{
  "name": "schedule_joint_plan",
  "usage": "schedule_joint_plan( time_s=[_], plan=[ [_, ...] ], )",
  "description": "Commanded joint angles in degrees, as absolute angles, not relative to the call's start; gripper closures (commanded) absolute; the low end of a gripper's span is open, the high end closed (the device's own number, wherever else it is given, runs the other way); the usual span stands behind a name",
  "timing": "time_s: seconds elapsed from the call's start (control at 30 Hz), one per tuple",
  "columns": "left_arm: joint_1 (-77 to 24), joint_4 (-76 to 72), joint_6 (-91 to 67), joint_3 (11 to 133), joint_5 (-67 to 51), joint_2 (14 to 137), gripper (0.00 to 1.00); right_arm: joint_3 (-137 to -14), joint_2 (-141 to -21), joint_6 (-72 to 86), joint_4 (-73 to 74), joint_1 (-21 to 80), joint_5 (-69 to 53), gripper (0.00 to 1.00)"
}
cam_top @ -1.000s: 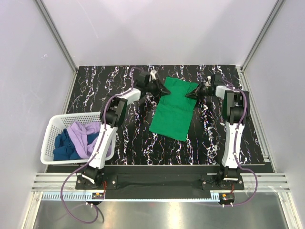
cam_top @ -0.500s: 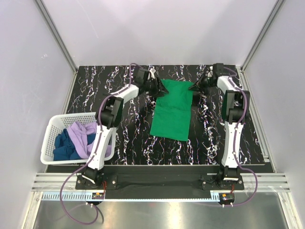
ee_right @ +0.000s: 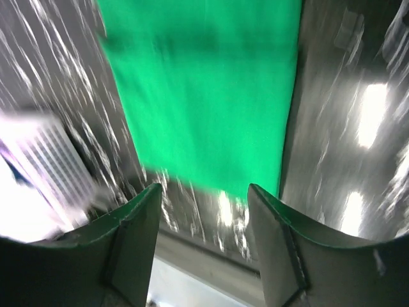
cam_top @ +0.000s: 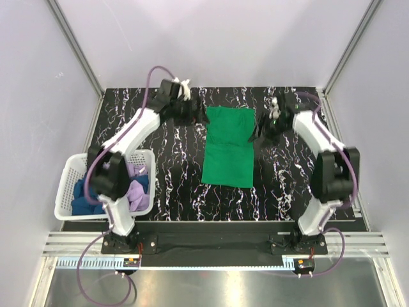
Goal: Fold and stack the t-shirts
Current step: Fold the tshirt
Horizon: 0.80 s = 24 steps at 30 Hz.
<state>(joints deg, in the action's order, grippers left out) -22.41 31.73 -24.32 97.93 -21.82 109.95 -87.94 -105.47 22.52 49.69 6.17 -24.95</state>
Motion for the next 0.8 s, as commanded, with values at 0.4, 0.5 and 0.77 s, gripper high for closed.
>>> schedule_joint_plan(
  time_s=[0.4, 0.5, 0.77],
  plan=[
    [-28.9, 22.2, -34.1, 54.0, -26.7, 92.2, 0.21, -49.7, -90.1, 32.7, 30.8, 7.5, -32.6, 0.4],
    [-28.7, 21.0, -36.4, 52.6, -26.6, 94.7, 0.21, -46.9, -91.2, 34.4, 27.4, 7.4, -33.6, 0.41],
    [-26.7, 17.8, -43.1, 50.9, -27.5, 96.6, 0.18, -41.2, -90.1, 36.7, 24.4, 7.2, -32.3, 0.42]
  ],
)
